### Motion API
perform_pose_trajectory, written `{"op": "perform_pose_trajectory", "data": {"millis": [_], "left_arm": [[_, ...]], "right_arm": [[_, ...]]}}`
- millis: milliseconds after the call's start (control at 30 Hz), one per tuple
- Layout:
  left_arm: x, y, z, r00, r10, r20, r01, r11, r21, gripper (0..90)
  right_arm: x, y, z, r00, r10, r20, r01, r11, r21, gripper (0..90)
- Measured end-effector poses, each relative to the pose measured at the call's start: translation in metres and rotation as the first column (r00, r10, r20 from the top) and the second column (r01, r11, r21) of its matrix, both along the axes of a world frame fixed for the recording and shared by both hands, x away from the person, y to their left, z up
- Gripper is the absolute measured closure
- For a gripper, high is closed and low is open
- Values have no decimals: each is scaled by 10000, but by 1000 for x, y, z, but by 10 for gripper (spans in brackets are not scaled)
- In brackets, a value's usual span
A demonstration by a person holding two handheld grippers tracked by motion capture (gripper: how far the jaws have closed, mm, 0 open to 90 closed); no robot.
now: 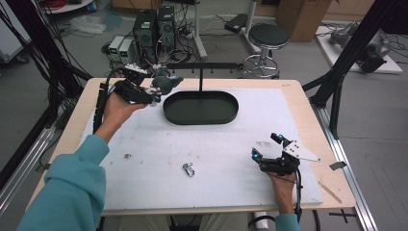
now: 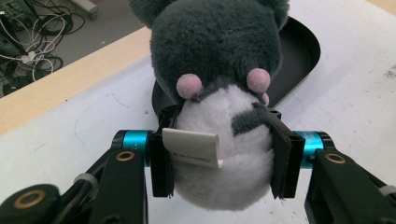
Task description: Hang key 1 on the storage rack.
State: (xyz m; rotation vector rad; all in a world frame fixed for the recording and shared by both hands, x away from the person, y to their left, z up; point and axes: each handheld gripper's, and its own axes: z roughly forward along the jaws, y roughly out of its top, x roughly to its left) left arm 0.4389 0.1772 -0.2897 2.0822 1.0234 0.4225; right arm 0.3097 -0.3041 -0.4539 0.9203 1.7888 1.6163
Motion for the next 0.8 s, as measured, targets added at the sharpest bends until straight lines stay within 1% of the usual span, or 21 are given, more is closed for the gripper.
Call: {"op": "perform_pose_trajectory", "data": {"millis": [133, 300, 333, 367, 400, 533, 800], "left_arm": [[5, -1, 4, 10000, 44, 0, -44, 9999, -135, 524], [8, -1, 4, 10000, 89, -25, -90, 9997, -207, 524], [9, -1, 4, 9999, 110, -15, -111, 9997, -199, 524], [9, -2, 5, 10000, 97, 13, -97, 9999, -65, 524], [10, -4, 5, 9999, 117, 63, -116, 9999, -114, 524], [13, -5, 6, 9998, 190, 37, -190, 9997, -154, 524], [16, -9, 9, 9997, 222, 76, -221, 9997, -140, 524]], "right_arm": [[0, 0, 0, 10000, 14, -15, -14, 10000, -4, 12], [0, 0, 0, 10000, 34, -30, -34, 10000, 37, 12], [0, 0, 0, 10000, 34, -30, -34, 10000, 37, 12], [0, 0, 0, 10000, 35, -24, -35, 10000, 32, 12], [0, 0, 0, 10000, 22, -36, -21, 10000, 44, 12], [0, 0, 0, 10000, 16, -7, -16, 10000, 16, 12], [0, 0, 0, 10000, 15, -13, -15, 10000, 15, 12]]}}
